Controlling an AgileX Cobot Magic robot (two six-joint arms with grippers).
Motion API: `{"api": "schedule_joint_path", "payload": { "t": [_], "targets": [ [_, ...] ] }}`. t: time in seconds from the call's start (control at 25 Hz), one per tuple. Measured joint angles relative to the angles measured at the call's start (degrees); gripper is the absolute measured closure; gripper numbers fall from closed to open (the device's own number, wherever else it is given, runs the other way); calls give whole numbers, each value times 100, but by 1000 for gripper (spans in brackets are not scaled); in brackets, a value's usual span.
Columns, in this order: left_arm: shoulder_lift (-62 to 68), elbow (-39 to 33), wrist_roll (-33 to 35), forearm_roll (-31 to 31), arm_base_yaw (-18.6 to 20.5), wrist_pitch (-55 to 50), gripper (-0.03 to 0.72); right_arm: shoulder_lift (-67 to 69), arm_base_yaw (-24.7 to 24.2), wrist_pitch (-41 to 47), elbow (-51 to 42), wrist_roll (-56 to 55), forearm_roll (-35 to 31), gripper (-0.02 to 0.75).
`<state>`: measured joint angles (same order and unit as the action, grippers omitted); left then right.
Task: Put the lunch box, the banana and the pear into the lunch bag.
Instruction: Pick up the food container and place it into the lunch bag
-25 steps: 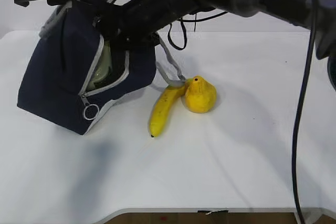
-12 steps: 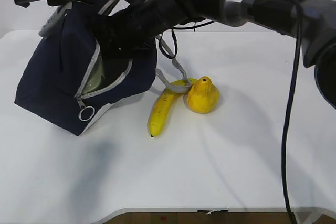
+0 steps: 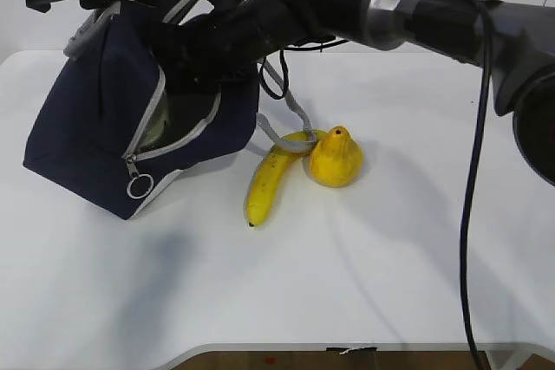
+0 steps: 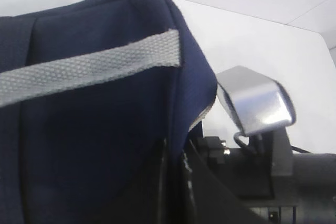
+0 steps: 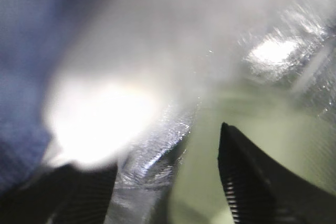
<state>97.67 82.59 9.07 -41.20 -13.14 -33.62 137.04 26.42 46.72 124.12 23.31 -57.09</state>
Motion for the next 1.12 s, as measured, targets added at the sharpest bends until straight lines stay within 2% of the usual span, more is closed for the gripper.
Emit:
{"api": "schedule_joint_path", "payload": {
  "t": [0.2,0.4,0.56,0.76,0.88,1.12],
  "targets": [
    [0,0,0,-8,0,0,694,0,0,-103,21,74,-195,260],
    [0,0,0,7,0,0,694,0,-10,-28,55,202,-204,246],
    [0,0,0,7,95,0,694,0,-75,412,327,266,-58,245],
    [0,0,0,125,340,-10,694,-32,-179,1607,1220,5,902,244],
    [-3,8,0,335,466,-46,694,-52,-183,2265,1858,-312,2014,244],
    [-12,21,0,809,596,-164,694,-161,-243,2479,2433,-1377,3569,244]
  ]
}}
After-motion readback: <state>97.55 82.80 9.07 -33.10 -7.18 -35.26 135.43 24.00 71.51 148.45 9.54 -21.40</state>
